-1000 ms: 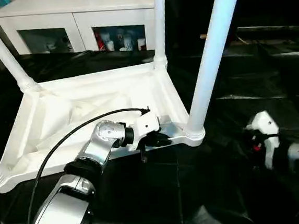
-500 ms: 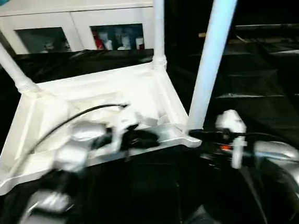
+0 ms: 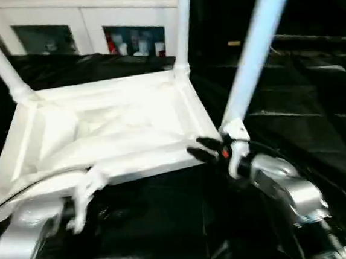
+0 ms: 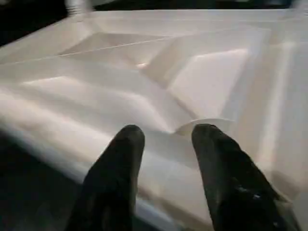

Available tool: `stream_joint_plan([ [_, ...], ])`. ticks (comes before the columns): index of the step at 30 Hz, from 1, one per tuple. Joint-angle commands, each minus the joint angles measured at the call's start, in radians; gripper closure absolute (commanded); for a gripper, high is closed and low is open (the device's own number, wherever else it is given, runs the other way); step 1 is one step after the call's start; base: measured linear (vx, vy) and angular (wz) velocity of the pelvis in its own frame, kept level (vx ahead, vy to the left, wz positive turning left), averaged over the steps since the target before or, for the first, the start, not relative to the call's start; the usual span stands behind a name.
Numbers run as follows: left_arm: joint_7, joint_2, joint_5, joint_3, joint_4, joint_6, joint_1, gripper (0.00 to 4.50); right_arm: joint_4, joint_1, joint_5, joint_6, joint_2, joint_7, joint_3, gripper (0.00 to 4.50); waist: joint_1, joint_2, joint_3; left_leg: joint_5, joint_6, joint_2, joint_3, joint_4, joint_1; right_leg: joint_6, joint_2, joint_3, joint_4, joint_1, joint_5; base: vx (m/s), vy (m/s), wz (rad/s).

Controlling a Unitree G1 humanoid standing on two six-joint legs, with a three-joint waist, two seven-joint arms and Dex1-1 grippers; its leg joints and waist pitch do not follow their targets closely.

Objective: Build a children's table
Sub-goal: Rotate table base

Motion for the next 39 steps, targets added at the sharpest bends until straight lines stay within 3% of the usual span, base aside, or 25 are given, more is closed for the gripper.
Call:
stream_joint_plan([
  [1,0.029,-0.010,-0.059,0.089,-0.036,-0.022,0.081,1.80,0.095,-0.054,-0.039,-0.055,0.006,-0.119,-0.071,3.00,-0.003,0.020,-0.053,-0.211,-0.042,0.071,-0.035,-0.086,0.037,-0.217,-0.091,0.050,-0.060,0.017,-0.076,0.000,0.000,0.00],
  [2,0.029,-0.010,-0.059,0.089,-0.036,-0.022,0.081,1.73,0.095,-0.054,-0.039,-0.055,0.006,-0.119,-0.071,3.09,-0.010,0.017,-0.050,-0.223,-0.045,0.069,-0.034,-0.090,0.033,-0.216,-0.088,0.051,-0.064,0.017,-0.086,0.000,0.000,0.00],
  [4,0.015,-0.004,-0.100,0.155,-0.025,-0.051,0.155,1.44,0.208,-0.117,-0.051,-0.089,0.010,-0.240,-0.128,3.34,-0.009,0.015,-0.050,-0.241,-0.057,0.066,-0.032,-0.088,0.039,-0.209,-0.085,0.053,-0.067,0.015,-0.108,0.000,0.000,0.00],
  [5,-0.003,0.009,-0.114,0.189,-0.004,-0.074,0.193,1.40,0.273,-0.154,-0.048,-0.113,0.003,-0.295,-0.160,3.39,-0.004,0.016,-0.049,-0.257,-0.060,0.065,-0.028,-0.086,0.047,-0.203,-0.083,0.055,-0.071,0.007,-0.118,0.000,0.000,0.00],
  [6,-0.003,0.009,-0.114,0.189,-0.004,-0.074,0.193,1.37,0.273,-0.154,-0.048,-0.113,0.003,-0.295,-0.160,3.44,-0.007,0.015,-0.048,-0.265,-0.060,0.064,-0.028,-0.087,0.045,-0.199,-0.081,0.056,-0.071,0.008,-0.124,0.000,0.000,0.00],
  [7,-0.014,0.019,-0.124,0.215,0.015,-0.086,0.217,1.29,0.312,-0.174,-0.050,-0.134,-0.007,-0.327,-0.175,3.54,0.002,0.018,-0.049,-0.271,-0.063,0.066,-0.027,-0.088,0.051,-0.184,-0.079,0.055,-0.071,0.006,-0.123,0.000,0.000,0.00],
  [8,-0.016,0.020,-0.126,0.221,0.020,-0.090,0.222,1.29,0.320,-0.178,-0.050,-0.138,-0.009,-0.333,-0.178,3.54,0.002,0.018,-0.049,-0.271,-0.063,0.066,-0.027,-0.088,0.051,-0.184,-0.079,0.055,-0.071,0.006,-0.123,0.000,0.000,0.00],
  [9,-0.026,0.033,-0.130,0.243,0.037,-0.106,0.241,1.02,0.348,-0.191,-0.053,-0.154,-0.018,-0.345,-0.186,3.77,-0.001,0.015,-0.047,-0.280,-0.064,0.064,-0.032,-0.091,0.042,-0.176,-0.081,0.055,-0.071,0.013,-0.134,0.000,0.000,0.00],
  [14,-0.047,0.096,-0.162,0.346,0.119,-0.132,0.295,0.77,0.389,-0.205,-0.053,-0.189,-0.025,-0.296,-0.185,4.04,-0.003,0.014,-0.048,-0.284,-0.049,0.065,-0.032,-0.090,0.041,-0.169,-0.080,0.055,-0.069,0.014,-0.125,0.000,0.000,0.00],
  [15,-0.048,0.111,-0.166,0.362,0.143,-0.141,0.299,0.55,0.388,-0.201,-0.050,-0.192,-0.022,-0.281,-0.183,4.24,-0.004,0.013,-0.047,-0.292,-0.044,0.064,-0.032,-0.091,0.040,-0.169,-0.079,0.055,-0.069,0.014,-0.135,0.000,0.000,0.00],
  [16,-0.053,0.121,-0.170,0.373,0.159,-0.148,0.303,0.51,0.388,-0.198,-0.049,-0.196,-0.019,-0.271,-0.181,4.29,-0.003,0.014,-0.047,-0.294,-0.043,0.066,-0.032,-0.092,0.040,-0.170,-0.078,0.054,-0.069,0.014,-0.140,0.000,0.000,0.00],
  [17,-0.069,0.147,-0.216,0.429,0.177,-0.134,0.296,0.51,0.376,-0.172,-0.056,-0.195,-0.020,-0.250,-0.161,4.29,-0.002,0.012,-0.047,-0.295,-0.044,0.067,-0.031,-0.093,0.041,-0.171,-0.077,0.053,-0.068,0.014,-0.144,0.000,0.000,0.00],
  [18,-0.069,0.147,-0.216,0.429,0.177,-0.134,0.296,0.47,0.376,-0.172,-0.056,-0.195,-0.020,-0.250,-0.161,4.34,0.001,0.016,-0.047,-0.293,-0.045,0.068,-0.030,-0.092,0.042,-0.177,-0.077,0.053,-0.066,0.013,-0.141,0.000,0.000,0.00],
  [19,-0.073,0.154,-0.240,0.451,0.172,-0.114,0.290,0.32,0.363,-0.158,-0.057,-0.189,-0.021,-0.241,-0.152,4.43,0.000,0.012,-0.046,-0.302,-0.051,0.070,-0.030,-0.095,0.041,-0.184,-0.077,0.052,-0.065,0.013,-0.141,0.000,0.000,0.00],
  [24,-0.114,0.239,-0.326,0.532,0.177,-0.002,0.280,0.03,0.226,-0.036,-0.059,-0.127,-0.040,-0.192,-0.098,4.50,0.013,0.014,-0.045,-0.332,-0.056,0.070,-0.030,-0.097,0.043,-0.184,-0.074,0.051,-0.065,0.010,-0.160,0.000,0.000,0.00],
  [26,-0.129,0.267,-0.319,0.538,0.200,-0.001,0.295,0.03,0.190,-0.008,-0.057,-0.114,-0.048,-0.176,-0.091,4.50,0.010,0.015,-0.040,-0.370,-0.060,0.069,-0.033,-0.102,0.039,-0.167,-0.077,0.053,-0.071,0.011,-0.227,0.000,0.000,0.00],
  [28,-0.146,0.304,-0.319,0.562,0.250,-0.006,0.299,0.03,0.145,0.025,-0.053,-0.099,-0.059,-0.151,-0.093,4.50,0.011,0.016,-0.037,-0.420,-0.074,0.070,-0.037,-0.103,0.046,-0.152,-0.083,0.058,-0.080,0.004,-0.322,0.000,0.000,0.00],
  [29,-0.148,0.309,-0.319,0.566,0.259,-0.009,0.298,0.03,0.139,0.030,-0.051,-0.095,-0.061,-0.146,-0.093,4.50,0.011,0.016,-0.037,-0.420,-0.074,0.070,-0.037,-0.103,0.046,-0.152,-0.083,0.058,-0.080,0.004,-0.322,0.000,0.000,0.00],
  [31,-0.149,0.324,-0.338,0.594,0.267,0.002,0.279,0.03,0.127,0.045,-0.051,-0.083,-0.068,-0.145,-0.100,4.50,0.009,0.011,-0.032,-0.465,-0.084,0.071,-0.045,-0.106,0.050,-0.140,-0.091,0.061,-0.091,0.004,-0.411,0.000,0.000,0.00],
  [35,-0.140,0.324,-0.438,0.609,0.192,0.101,0.204,0.03,0.163,0.050,-0.075,-0.086,-0.071,-0.163,-0.089,4.50,0.012,0.016,-0.036,-0.471,-0.097,0.070,-0.040,-0.102,0.064,-0.176,-0.084,0.061,-0.086,-0.009,-0.349,0.000,0.000,0.00],
  [37,-0.136,0.321,-0.481,0.589,0.137,0.154,0.185,0.03,0.187,0.041,-0.096,-0.097,-0.063,-0.169,-0.073,4.50,0.012,0.012,-0.037,-0.452,-0.099,0.068,-0.040,-0.104,0.054,-0.189,-0.084,0.058,-0.079,0.001,-0.303,0.000,0.000,0.00],
  [39,-0.135,0.321,-0.493,0.584,0.121,0.168,0.183,0.03,0.196,0.036,-0.099,-0.099,-0.059,-0.173,-0.073,4.50,0.011,0.011,-0.038,-0.434,-0.093,0.066,-0.039,-0.102,0.053,-0.188,-0.083,0.058,-0.078,0.003,-0.287,0.000,0.000,0.00],
])
